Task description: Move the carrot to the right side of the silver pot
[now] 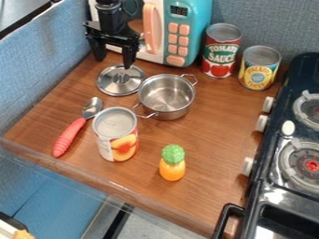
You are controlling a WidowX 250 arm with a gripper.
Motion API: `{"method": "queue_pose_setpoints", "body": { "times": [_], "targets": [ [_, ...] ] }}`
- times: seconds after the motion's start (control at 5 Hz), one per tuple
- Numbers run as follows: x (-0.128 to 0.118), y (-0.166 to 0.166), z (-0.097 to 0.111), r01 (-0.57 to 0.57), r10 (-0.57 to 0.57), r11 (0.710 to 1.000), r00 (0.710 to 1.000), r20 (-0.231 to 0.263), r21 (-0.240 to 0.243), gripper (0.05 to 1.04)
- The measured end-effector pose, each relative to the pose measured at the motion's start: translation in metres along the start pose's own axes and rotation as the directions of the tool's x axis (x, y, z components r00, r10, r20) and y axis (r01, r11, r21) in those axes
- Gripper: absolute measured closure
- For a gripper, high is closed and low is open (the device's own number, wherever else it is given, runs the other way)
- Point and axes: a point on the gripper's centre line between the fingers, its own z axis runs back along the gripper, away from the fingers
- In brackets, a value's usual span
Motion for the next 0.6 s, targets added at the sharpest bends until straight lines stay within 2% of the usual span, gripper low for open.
{"method": "queue_pose_setpoints", "body": {
  "times": [0.2, 0.4, 0.6],
  "targets": [
    [-0.01, -0.005, -0.019, 0.003, -0.004, 1.0, 0.999, -0.051, -0.024, 0.083],
    [-0.026, -0.049, -0.001, 0.083, -0.087, 0.991, 0.996, -0.025, -0.109, 0.083],
    [-0.044, -0.097, 0.051, 0.196, -0.186, 0.968, 0.98, 0.074, -0.155, 0.083]
  ]
}}
